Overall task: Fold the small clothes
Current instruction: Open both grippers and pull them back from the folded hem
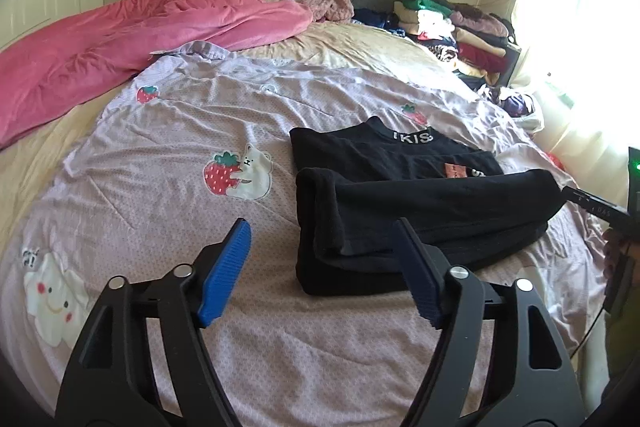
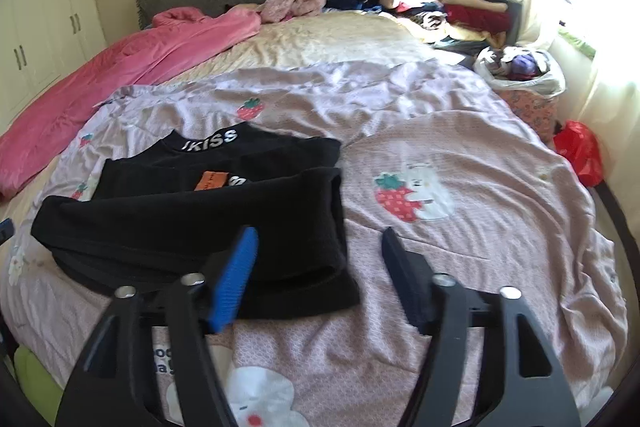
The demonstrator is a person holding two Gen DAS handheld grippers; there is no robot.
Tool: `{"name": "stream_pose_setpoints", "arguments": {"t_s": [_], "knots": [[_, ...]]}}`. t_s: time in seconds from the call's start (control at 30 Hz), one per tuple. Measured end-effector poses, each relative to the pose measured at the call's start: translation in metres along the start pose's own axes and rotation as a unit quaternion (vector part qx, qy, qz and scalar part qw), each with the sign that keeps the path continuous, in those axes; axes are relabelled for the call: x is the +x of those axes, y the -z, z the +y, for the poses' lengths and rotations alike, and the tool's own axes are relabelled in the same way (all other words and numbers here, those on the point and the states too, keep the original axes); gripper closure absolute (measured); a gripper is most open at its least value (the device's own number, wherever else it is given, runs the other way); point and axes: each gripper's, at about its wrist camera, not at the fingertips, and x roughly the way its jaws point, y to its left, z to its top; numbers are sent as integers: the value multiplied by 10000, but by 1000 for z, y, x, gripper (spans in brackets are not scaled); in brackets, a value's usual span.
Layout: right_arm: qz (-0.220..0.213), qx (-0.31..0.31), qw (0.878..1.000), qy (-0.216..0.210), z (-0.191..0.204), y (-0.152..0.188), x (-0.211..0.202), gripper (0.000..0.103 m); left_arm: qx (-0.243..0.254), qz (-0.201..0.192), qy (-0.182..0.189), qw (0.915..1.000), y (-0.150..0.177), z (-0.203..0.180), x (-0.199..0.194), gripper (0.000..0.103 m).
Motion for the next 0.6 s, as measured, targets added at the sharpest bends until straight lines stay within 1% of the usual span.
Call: {"name": "stream_pose_setpoints", "arguments": {"t_s": [0.17,0.27,0.33,0.43,0.53,0.6], "knots": [[-25,125,9999,-3,-5,9,-10,36,75,87,15,9999,9,-4,-2,35],[-55,143,9999,-19,-8,15,-18,36,99,228,169,9995,20,-9,3,35],[-40,176,9998,-84,-11,21,-20,36,37,387,358,9986,28,-11,12,35],[67,201,9996,-175,-14,31,-16,36,-112,572,457,9973,35,-11,26,35],[172,261,9992,-256,-16,37,-8,36,-168,620,387,9972,33,-13,35,35],[181,290,9988,-349,-16,36,-4,36,-226,619,402,9970,28,-13,39,35]]}}
